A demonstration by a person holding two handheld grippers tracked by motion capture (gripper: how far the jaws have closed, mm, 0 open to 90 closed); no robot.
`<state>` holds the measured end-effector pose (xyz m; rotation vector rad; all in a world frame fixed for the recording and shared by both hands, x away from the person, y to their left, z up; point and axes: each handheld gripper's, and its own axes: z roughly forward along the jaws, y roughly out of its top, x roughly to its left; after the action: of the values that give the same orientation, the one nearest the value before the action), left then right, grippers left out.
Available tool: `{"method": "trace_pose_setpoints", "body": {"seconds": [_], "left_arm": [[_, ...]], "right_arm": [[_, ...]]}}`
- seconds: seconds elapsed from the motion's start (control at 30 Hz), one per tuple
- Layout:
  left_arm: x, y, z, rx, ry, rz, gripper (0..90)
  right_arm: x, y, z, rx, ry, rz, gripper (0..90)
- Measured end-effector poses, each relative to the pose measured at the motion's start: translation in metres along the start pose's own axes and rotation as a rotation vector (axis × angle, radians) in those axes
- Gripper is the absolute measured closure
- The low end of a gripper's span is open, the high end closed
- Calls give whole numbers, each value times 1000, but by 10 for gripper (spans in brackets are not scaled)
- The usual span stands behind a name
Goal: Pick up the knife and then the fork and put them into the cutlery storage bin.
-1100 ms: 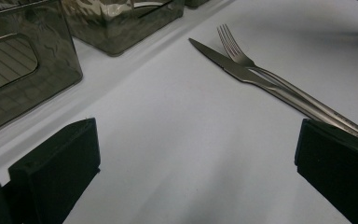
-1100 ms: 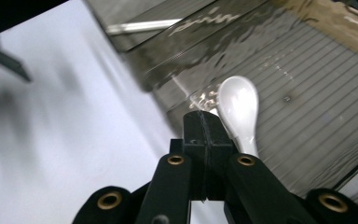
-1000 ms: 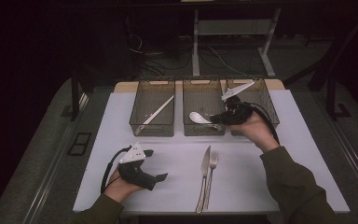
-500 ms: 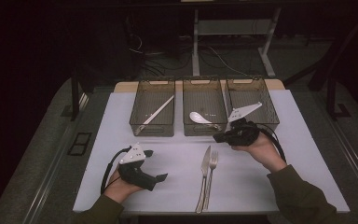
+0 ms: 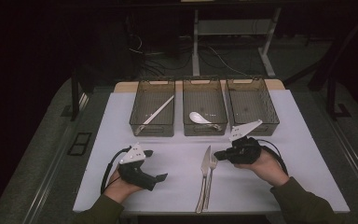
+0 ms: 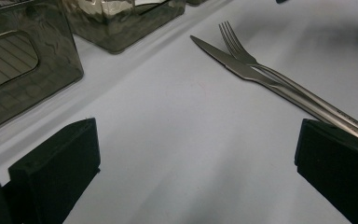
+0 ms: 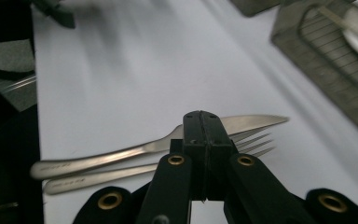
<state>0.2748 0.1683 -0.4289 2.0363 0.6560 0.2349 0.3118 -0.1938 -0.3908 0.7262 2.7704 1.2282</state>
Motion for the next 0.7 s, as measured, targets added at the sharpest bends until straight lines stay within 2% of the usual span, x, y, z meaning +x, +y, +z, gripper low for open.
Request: {"method": "trace_pose_setpoints", "body": {"seconds": [0.33,0.4,0.43,0.7], "left_arm": [[-2,0,-2,7,11,6,0],[-1,0,-2,8,11,8,0],[-1,0,-2,7,10,5,0],[-2,0,-2,6,8,3,0]], "right_arm": [[31,-18,21,62,62,-29,895],[35,-19,28,87,71,-60,895],[36,-19,32,99,69,-88,896],[42,-21,50,118,57,-87,896]]}}
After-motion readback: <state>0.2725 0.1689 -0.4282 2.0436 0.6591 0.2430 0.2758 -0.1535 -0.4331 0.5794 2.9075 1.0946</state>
